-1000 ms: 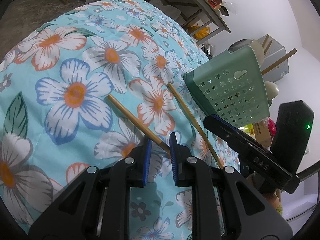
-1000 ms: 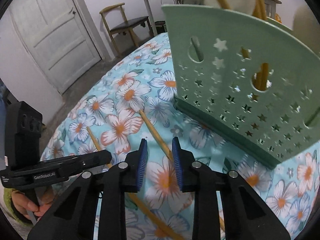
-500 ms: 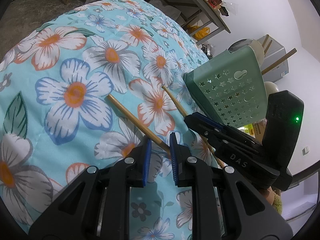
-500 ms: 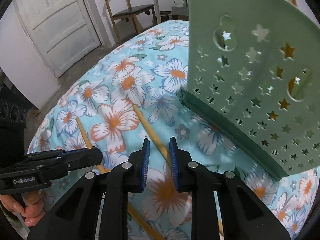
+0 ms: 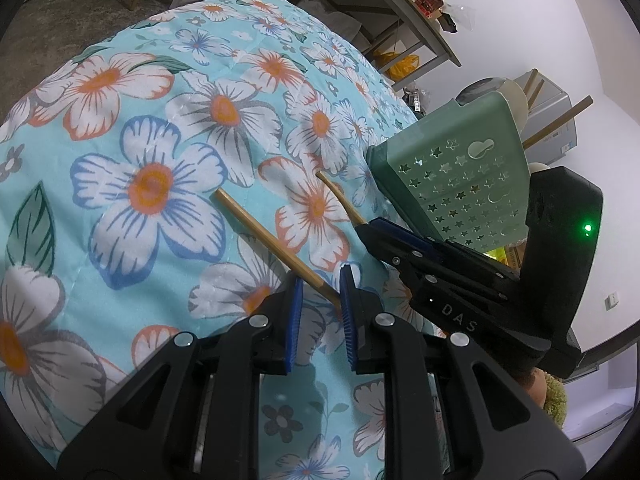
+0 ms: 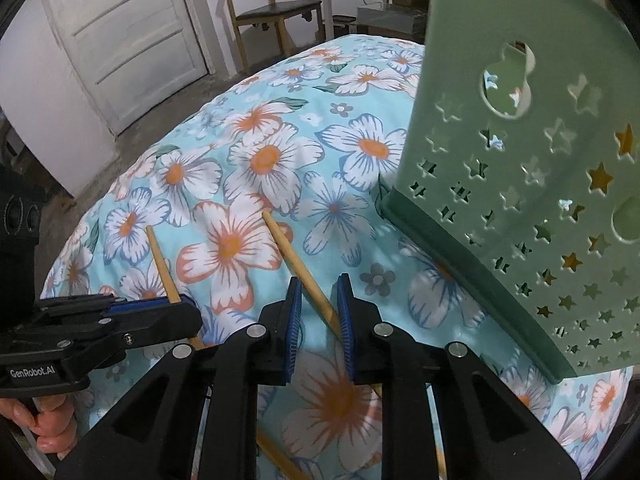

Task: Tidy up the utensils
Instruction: 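Grasp the last wooden chopstick with the right tool, then lift the held chopsticks with both tools up to the green holder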

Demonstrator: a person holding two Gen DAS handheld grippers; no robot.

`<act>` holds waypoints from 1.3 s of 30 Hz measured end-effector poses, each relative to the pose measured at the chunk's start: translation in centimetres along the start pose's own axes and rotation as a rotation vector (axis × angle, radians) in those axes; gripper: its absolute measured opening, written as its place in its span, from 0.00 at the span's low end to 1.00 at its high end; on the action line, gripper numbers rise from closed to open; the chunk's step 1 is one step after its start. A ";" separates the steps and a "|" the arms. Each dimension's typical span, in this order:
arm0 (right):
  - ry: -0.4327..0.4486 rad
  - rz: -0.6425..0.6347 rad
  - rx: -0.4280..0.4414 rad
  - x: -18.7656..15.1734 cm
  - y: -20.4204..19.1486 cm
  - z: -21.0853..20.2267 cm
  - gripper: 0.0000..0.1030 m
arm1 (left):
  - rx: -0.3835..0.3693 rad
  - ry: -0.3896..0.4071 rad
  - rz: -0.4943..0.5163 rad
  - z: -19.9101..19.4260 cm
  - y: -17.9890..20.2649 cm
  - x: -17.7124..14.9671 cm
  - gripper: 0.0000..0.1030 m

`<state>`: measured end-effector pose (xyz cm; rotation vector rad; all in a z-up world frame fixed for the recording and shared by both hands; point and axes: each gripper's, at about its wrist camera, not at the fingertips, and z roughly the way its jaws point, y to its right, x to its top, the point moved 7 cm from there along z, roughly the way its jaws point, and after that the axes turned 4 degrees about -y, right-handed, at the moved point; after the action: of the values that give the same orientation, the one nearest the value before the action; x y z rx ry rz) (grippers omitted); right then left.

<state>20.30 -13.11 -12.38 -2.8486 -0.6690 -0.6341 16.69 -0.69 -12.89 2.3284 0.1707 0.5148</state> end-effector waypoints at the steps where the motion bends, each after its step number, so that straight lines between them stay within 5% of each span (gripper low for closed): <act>1: -0.006 -0.017 -0.008 0.0 -0.2 0.0 0.18 | 0.000 0.000 0.001 -0.1 -0.1 0.0 0.17; 10: -0.005 -0.063 -0.035 0.7 -0.7 0.9 0.17 | 0.001 0.002 -0.001 -0.2 -0.1 0.0 0.18; 16: 0.041 -0.044 -0.037 0.9 -0.1 -0.2 0.08 | 0.000 0.001 0.001 -0.3 -0.2 0.0 0.18; 28: 0.254 0.038 -0.064 0.5 1.8 -8.6 0.06 | 0.013 0.015 0.012 -0.5 0.4 -0.3 0.17; 39: 0.484 0.281 -0.081 -2.1 6.1 -18.0 0.06 | 0.012 0.052 0.070 -1.4 2.5 0.3 0.16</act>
<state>14.79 -23.59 2.63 -2.6206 -0.1651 -1.2543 16.26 -1.48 -10.17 2.3405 0.1169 0.6104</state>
